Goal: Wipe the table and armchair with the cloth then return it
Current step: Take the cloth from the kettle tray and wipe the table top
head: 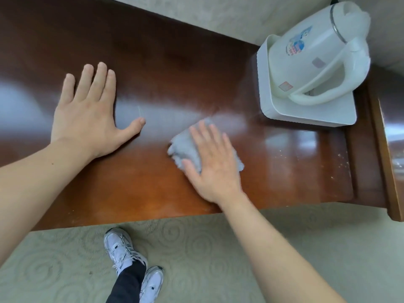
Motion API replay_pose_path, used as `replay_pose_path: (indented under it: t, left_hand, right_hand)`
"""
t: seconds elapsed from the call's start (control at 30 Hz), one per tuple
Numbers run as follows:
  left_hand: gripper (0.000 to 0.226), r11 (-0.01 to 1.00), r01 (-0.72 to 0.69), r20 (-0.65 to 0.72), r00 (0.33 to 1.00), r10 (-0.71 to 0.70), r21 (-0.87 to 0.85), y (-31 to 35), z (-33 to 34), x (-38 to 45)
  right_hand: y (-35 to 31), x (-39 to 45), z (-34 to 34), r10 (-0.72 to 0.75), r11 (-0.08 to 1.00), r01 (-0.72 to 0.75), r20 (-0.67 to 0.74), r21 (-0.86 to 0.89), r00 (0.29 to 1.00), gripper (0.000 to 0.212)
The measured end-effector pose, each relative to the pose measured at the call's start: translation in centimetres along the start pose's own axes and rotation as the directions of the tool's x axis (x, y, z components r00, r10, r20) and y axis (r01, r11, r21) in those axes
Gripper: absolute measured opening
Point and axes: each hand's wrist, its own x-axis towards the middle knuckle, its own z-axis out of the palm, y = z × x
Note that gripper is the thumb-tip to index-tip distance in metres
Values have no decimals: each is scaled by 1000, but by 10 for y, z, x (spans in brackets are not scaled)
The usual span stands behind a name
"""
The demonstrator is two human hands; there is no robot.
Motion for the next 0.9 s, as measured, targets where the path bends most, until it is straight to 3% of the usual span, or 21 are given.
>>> replay_pose_path:
  t: [0.17, 0.33, 0.4, 0.63, 0.8, 0.9]
  left_hand:
    - [107, 1000, -2, 26, 1000, 2, -9, 2, -6, 0]
    - [107, 1000, 1, 51, 999, -1, -3, 3, -8, -1]
    - [107, 1000, -1, 58, 998, 1, -1, 3, -8, 0]
    - [106, 1000, 3, 87, 996, -3, 8, 4, -11, 0]
    - [106, 1000, 14, 104, 994, -17, 25, 4, -11, 1]
    - [106, 999, 16, 104, 994, -19, 34, 5, -12, 0]
  right_hand:
    - [48, 69, -14, 249, 967, -250, -16, -50, 968, 67]
    - [30, 100, -6, 449, 891, -452, -57, -43, 891, 67]
    - [17, 93, -4, 426, 904, -427, -44, -32, 904, 68]
    - [-34, -21, 5, 126, 992, -126, 67, -3, 990, 70]
    - [-10, -42, 1, -109, 994, 112, 137, -11, 985, 66]
    - [13, 5, -7, -31, 999, 33, 125, -8, 992, 66]
